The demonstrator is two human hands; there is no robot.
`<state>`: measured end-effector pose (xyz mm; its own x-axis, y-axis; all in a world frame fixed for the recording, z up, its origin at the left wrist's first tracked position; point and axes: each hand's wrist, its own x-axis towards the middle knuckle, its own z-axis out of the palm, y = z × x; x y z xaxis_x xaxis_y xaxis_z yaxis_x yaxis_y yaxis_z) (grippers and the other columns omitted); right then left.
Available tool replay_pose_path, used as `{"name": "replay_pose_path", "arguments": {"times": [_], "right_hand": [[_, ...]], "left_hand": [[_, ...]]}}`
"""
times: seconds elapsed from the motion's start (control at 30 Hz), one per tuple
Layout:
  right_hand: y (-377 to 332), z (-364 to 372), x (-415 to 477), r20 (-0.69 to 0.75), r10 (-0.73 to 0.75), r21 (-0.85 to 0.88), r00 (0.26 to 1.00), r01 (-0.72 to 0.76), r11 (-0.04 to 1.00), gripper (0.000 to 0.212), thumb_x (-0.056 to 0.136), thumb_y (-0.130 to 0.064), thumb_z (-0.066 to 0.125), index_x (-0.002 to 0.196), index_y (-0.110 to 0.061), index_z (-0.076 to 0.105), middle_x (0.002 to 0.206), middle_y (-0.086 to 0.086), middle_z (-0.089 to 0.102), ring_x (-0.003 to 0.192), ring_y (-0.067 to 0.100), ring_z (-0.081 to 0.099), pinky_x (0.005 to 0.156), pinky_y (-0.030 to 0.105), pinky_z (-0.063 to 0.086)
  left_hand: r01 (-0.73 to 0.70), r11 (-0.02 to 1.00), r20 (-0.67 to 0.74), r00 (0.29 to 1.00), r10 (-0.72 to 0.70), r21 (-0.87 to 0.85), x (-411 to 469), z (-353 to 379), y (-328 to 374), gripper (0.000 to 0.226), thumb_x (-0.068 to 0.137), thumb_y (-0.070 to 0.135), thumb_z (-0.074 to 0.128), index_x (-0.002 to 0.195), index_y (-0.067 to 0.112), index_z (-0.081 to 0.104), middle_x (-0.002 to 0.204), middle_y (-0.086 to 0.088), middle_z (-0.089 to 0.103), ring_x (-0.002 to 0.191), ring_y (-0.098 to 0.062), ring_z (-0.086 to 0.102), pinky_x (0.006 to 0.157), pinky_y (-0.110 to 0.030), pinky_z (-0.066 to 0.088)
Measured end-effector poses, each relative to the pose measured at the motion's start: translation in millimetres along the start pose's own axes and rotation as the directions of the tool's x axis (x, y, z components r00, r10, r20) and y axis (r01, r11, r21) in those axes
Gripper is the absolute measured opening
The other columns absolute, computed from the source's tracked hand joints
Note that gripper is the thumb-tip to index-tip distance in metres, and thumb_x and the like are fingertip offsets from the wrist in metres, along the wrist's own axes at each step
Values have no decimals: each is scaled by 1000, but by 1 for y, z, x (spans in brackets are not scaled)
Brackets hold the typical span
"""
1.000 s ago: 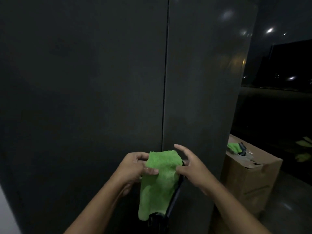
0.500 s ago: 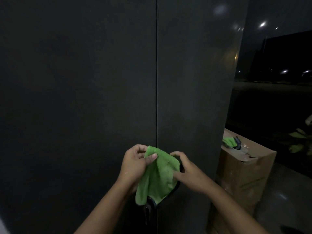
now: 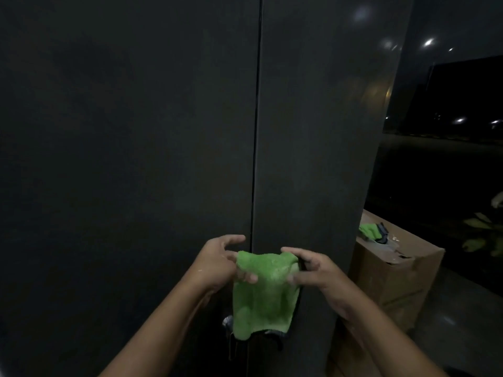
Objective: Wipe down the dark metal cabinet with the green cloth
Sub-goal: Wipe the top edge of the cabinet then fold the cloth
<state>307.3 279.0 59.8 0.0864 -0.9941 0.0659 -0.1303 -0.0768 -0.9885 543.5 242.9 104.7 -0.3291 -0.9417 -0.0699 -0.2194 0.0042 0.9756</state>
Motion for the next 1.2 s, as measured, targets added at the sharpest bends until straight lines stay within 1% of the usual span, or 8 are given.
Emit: {"name": "replay_pose_path", "arguments": {"times": [0.07,0.17,0.3,0.5,0.67,0.9,1.07,1.2], "right_hand": [[9,-1,4,10,8,-196,1000,-6,981,81,64,-15,90,134,-41,58,127,-1,65,116,19,63,98,39,54],[23,-1,12,-122,-32,-731,992,-68,679,50,69,-55,79,110,-69,54,121,-7,47,121,21,38,98,37,37],[27,4,14,-80,-91,-885,993,-29,464,30,75,-72,64,98,-52,63,113,-21,46,122,9,18,93,36,17],[25,9,9,-50,-67,-229,996,54,972,9,87,-32,73,88,-24,71,88,-1,72,87,17,69,78,40,51],[27,11,5,-57,3,103,998,3,995,35,82,-35,76,113,-19,71,115,10,73,109,28,68,97,45,52],[40,9,-7,-15,28,317,999,-22,948,74,61,-17,87,129,-4,60,125,21,67,117,40,63,101,53,50],[40,19,-15,-102,54,369,993,-12,929,64,67,-9,86,125,1,61,117,19,71,109,34,69,84,35,58],[35,20,-19,-233,76,406,969,26,914,34,89,-3,68,123,-7,62,115,18,72,106,35,70,88,47,58]], "left_hand": [[-38,979,-18,999,43,198,0,1,-5,80,60,-13,83,130,17,57,90,-6,75,85,-16,73,76,-33,60],[-76,859,-52,991,119,507,7,7,-14,50,68,5,84,108,31,68,98,9,69,98,-8,64,87,-35,55],[-50,663,-77,984,160,747,9,10,-21,22,87,25,68,104,38,62,104,17,58,107,-8,51,90,-38,26],[-109,663,8,988,154,741,20,7,-35,10,97,44,50,104,39,55,117,7,39,116,-17,41,98,-38,31],[-260,908,20,963,269,329,26,7,-38,16,96,37,58,97,22,62,95,4,68,86,-7,66,75,-29,57],[-307,950,-35,950,309,47,26,22,-36,28,95,43,51,99,17,60,92,2,68,78,-2,66,61,-17,50],[-249,968,-43,968,248,-18,30,36,-37,32,96,46,46,101,17,60,94,-3,69,86,-16,68,75,-35,57],[-59,967,165,981,103,-250,29,48,-39,39,96,47,49,118,16,50,115,-11,64,104,-23,66,89,-42,57]]}}
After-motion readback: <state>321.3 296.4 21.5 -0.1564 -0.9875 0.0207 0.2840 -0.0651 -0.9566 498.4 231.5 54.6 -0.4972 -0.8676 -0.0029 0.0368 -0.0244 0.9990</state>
